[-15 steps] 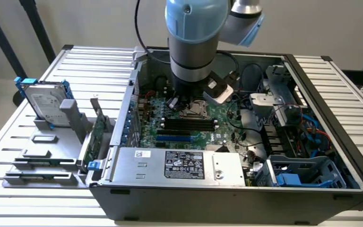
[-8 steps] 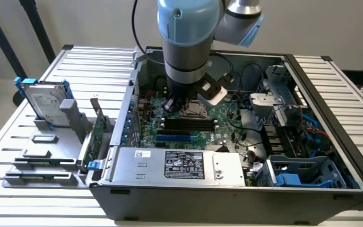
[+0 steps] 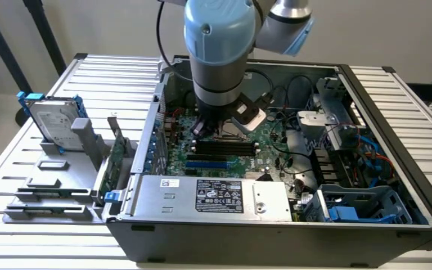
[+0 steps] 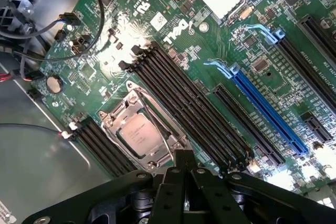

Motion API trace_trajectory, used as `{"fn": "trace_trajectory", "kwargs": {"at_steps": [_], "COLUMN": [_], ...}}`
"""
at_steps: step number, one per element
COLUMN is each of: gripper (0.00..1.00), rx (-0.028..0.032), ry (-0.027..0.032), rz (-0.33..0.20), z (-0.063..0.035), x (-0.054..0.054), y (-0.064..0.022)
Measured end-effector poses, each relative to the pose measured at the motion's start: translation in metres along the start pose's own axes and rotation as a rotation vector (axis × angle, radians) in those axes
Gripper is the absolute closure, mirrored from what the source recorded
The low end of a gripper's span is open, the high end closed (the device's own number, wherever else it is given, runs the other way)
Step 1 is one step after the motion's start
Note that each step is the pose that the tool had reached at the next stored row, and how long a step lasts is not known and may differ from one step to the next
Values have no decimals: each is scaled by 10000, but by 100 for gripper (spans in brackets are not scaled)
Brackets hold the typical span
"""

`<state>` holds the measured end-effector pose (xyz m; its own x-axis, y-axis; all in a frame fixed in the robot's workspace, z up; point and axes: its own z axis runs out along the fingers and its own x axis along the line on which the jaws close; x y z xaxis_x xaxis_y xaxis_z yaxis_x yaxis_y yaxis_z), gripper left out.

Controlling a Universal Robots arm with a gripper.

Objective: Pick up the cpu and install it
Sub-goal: 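Install the second cpu locking lever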

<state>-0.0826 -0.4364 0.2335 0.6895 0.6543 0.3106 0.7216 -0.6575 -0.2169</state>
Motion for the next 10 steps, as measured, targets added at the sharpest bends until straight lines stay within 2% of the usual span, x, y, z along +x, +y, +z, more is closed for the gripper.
{"fn": "trace_trajectory", "kwargs": {"at_steps": [10], "gripper": [89], "rx": [10], "ry": [10], "rz": [-1], "z": [133], "x": [-88], "y": [-50]}}
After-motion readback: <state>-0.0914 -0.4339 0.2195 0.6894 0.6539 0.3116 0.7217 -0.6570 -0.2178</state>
